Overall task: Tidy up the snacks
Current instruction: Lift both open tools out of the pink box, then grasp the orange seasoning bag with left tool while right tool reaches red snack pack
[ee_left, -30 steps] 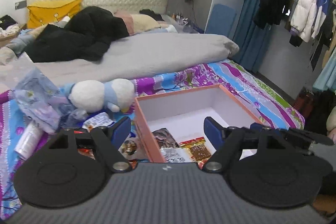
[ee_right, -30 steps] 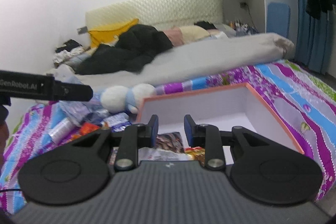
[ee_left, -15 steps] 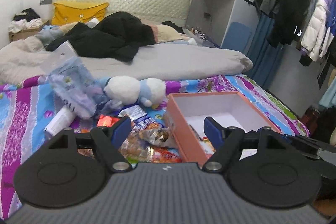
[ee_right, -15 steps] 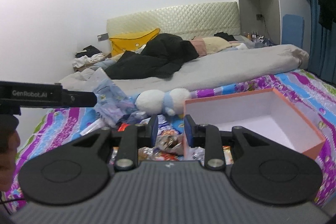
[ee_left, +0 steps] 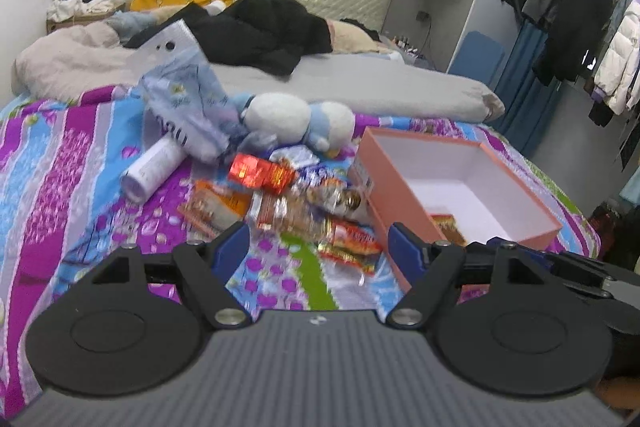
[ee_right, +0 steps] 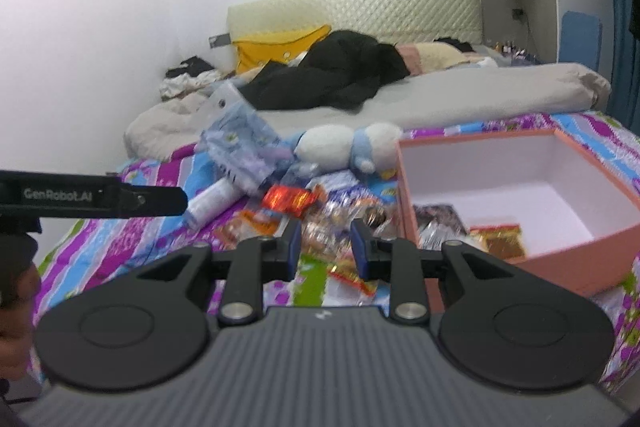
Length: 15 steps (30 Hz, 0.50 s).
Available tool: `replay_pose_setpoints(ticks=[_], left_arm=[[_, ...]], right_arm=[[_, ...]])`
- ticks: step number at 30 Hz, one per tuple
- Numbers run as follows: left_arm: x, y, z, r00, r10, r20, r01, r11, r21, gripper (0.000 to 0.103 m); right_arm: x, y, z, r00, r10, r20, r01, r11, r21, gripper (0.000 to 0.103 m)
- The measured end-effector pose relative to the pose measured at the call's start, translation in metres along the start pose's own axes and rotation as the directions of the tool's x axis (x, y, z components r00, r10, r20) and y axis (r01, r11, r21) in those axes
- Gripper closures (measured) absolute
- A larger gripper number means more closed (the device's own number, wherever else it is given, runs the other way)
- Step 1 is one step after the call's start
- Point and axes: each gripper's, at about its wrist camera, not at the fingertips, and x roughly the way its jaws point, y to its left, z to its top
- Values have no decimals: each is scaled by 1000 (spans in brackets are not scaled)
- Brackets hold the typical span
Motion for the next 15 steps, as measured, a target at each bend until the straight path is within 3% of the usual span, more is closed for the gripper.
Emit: replay_pose_setpoints(ticks=[8, 15], left_arm=[[-7, 3, -35, 999, 34, -22, -34, 999, 16, 23], [5, 21, -63, 992, 79, -94, -78, 997, 17, 23]], right_arm=[[-6, 12, -30, 998, -4, -58, 4, 1000, 2, 73], [5, 17, -43, 995, -10, -98, 6, 999, -38, 73]])
